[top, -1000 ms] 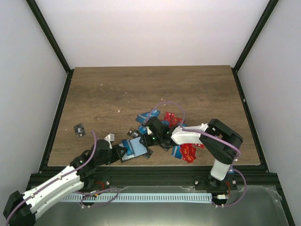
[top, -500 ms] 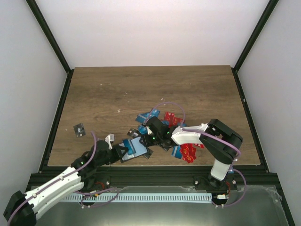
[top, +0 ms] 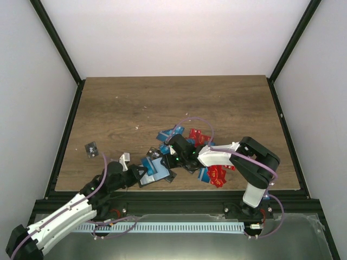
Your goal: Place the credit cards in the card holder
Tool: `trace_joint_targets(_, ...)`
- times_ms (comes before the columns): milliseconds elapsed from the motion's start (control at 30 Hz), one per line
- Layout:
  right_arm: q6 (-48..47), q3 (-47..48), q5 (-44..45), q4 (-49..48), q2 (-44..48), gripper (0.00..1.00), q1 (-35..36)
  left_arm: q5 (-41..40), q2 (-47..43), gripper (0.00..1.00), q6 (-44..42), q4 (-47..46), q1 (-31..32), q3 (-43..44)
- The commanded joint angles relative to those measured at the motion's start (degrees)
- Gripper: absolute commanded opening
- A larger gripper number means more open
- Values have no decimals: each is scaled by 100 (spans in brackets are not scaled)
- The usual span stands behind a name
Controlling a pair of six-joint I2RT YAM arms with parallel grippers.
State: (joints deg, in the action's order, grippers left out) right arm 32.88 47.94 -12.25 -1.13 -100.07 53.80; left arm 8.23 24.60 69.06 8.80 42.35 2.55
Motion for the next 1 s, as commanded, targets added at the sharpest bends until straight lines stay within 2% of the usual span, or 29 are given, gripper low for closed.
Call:
trace_joint_targets(0,78,-155,-12,377,-289,38,-1,14,-238,4,101,741,-26,-331)
trace_joint_targets(200,85,-120,-22,402,-324,38,-1,-164,-451,4,116,1138,-29,-283)
trace_joint_targets(467,126,-21,76,506,-375,38,-2,-285,-207,4,57,1476,-32,-105)
trace_joint_targets(967,181,153,286,748,-524,39,-116,-294,506,4,-42,1310,-32,66)
